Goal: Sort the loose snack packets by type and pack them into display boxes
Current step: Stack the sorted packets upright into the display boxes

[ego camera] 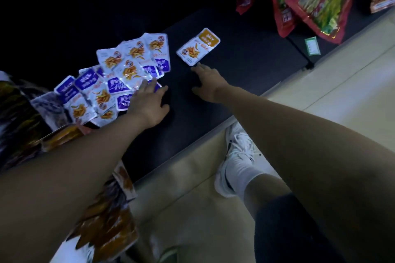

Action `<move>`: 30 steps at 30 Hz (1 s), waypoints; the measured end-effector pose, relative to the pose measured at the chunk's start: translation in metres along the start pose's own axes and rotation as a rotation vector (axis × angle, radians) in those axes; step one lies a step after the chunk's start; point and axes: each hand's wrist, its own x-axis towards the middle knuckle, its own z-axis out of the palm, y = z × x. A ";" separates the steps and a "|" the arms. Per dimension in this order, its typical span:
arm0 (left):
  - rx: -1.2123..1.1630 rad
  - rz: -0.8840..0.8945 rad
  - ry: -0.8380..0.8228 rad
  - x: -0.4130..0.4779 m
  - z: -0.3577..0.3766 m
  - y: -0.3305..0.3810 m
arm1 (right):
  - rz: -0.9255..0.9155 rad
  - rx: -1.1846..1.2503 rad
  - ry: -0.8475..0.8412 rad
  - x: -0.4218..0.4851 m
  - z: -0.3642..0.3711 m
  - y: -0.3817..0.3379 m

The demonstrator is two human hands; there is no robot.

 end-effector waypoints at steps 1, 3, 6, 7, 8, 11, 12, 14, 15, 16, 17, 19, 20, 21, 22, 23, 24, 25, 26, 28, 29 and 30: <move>-0.008 -0.019 -0.010 0.007 0.002 -0.003 | -0.009 -0.015 0.008 0.009 0.003 0.001; -0.044 -0.051 -0.023 0.014 0.009 -0.007 | -0.011 -0.050 0.013 0.027 0.009 0.002; -0.038 -0.058 0.000 0.014 0.017 -0.008 | 0.020 -0.123 0.054 0.043 0.016 0.000; -0.038 -0.055 0.017 0.013 0.018 -0.008 | 0.018 -0.163 0.109 0.044 0.019 -0.001; -0.046 -0.053 0.036 0.012 0.019 -0.009 | 0.002 -0.210 0.174 0.042 0.022 -0.002; -0.080 -0.046 0.051 0.010 0.019 -0.009 | -0.099 -0.314 0.312 0.028 0.034 0.000; -0.089 -0.045 0.050 0.010 0.018 -0.009 | -0.131 -0.315 0.330 0.023 0.037 0.001; -0.104 -0.046 0.042 0.008 0.017 -0.008 | -0.138 -0.293 0.366 0.014 0.041 0.003; -0.110 -0.045 0.038 0.008 0.016 -0.008 | -0.114 -0.287 0.389 0.011 0.042 0.005; -0.117 -0.046 0.030 0.008 0.016 -0.007 | -0.081 -0.283 0.412 0.009 0.042 0.006; -0.122 -0.046 0.017 0.007 0.017 -0.008 | -0.039 -0.268 0.431 0.007 0.043 0.007; -0.127 -0.039 -0.018 0.007 0.017 -0.008 | 0.036 -0.173 0.437 0.006 0.046 0.008; -0.129 -0.035 -0.034 0.007 0.017 -0.009 | 0.059 -0.119 0.420 0.007 0.047 0.007; -0.133 -0.032 -0.046 0.008 0.017 -0.009 | 0.075 -0.072 0.407 0.007 0.047 0.003; -0.141 -0.029 -0.053 0.008 0.018 -0.010 | 0.090 -0.025 0.396 0.009 0.048 0.000; -0.155 -0.027 -0.057 0.009 0.017 -0.011 | 0.108 0.029 0.377 0.012 0.049 -0.005; -0.178 -0.024 -0.058 0.009 0.017 -0.012 | 0.139 0.093 0.342 0.014 0.050 -0.008; -0.209 -0.020 -0.056 0.008 0.016 -0.013 | 0.183 0.165 0.306 0.015 0.051 -0.010; -0.246 -0.019 -0.050 0.006 0.015 -0.013 | 0.232 0.232 0.279 0.015 0.052 -0.011; -0.316 -0.011 0.005 -0.001 0.009 -0.015 | 0.279 0.293 0.241 0.013 0.053 -0.009; -0.343 -0.002 0.047 -0.007 0.006 -0.017 | 0.273 0.321 0.214 0.009 0.053 -0.009; -0.367 0.009 0.096 -0.014 0.002 -0.019 | 0.256 0.382 0.185 0.005 0.051 -0.010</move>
